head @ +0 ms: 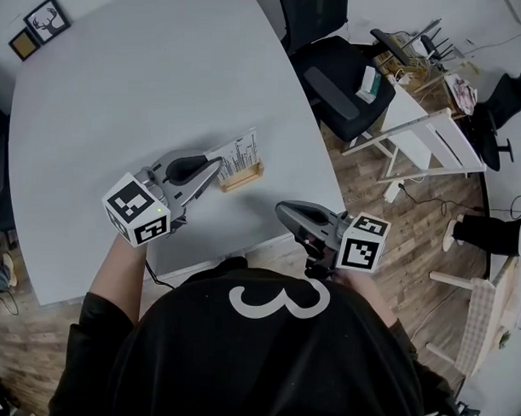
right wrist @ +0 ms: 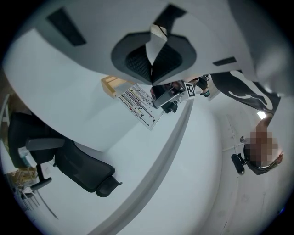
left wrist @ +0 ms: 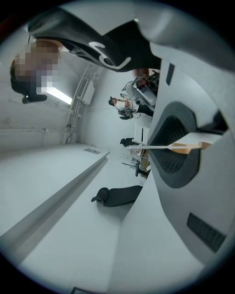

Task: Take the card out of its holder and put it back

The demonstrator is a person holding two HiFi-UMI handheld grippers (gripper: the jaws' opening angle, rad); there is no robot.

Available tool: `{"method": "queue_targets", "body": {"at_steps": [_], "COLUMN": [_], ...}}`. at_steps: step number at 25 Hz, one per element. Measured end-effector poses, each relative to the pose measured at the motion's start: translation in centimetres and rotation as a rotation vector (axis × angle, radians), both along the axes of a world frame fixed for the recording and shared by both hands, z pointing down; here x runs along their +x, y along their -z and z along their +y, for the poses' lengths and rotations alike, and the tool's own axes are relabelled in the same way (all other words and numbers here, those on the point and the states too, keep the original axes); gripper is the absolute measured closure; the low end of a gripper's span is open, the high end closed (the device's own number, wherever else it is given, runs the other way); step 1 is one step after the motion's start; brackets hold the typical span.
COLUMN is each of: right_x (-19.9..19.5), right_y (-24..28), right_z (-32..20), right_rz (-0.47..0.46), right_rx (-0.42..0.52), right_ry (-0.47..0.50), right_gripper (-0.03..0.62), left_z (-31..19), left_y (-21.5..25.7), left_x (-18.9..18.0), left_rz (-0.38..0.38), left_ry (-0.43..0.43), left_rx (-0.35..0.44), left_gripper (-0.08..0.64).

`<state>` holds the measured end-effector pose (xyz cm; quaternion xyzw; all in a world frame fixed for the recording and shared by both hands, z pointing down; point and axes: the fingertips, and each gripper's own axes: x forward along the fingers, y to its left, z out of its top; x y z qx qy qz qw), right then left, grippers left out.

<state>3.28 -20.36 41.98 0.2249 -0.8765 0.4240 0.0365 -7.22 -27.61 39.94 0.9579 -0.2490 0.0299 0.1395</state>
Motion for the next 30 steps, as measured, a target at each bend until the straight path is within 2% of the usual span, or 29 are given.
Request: {"method": "queue_targets", "body": {"at_steps": [6, 12, 14, 18, 21, 24, 30], "right_x": [0.3, 0.1, 0.0, 0.4, 1.2, 2.1, 3.5], "right_y": [1.0, 2.8, 3.6, 5.0, 5.8, 6.5, 7.5], "right_z": [1.0, 3.4, 4.3, 6.6, 8.8, 11.4, 16.6], "right_rz": [0.011, -0.014, -0.025, -0.049, -0.067, -0.082, -0.12], "right_rx": [0.053, 0.096, 0.117, 0.157, 0.183, 0.201, 0.228], "right_ry": [0.008, 0.033, 0.041, 0.053, 0.056, 0.063, 0.063], "right_gripper": [0.583, 0.583, 0.581, 0.581, 0.583, 0.583, 0.581], "left_z": [0.1, 4.2, 6.3, 10.7, 14.3, 17.8, 23.8], "left_y": [2.4, 4.1, 4.4, 4.5, 5.1, 6.2, 7.2], "left_x": [-3.0, -5.3, -5.3, -4.1, -2.5, -0.6, 2.0], "left_rz": [0.082, 0.225, 0.255, 0.264, 0.288, 0.305, 0.288], "left_ry": [0.2, 0.364, 0.385, 0.407, 0.388, 0.371, 0.355], "left_rx": [-0.021, -0.153, -0.196, -0.272, -0.308, -0.329, -0.331], "left_gripper": [0.535, 0.535, 0.535, 0.535, 0.535, 0.535, 0.535]}}
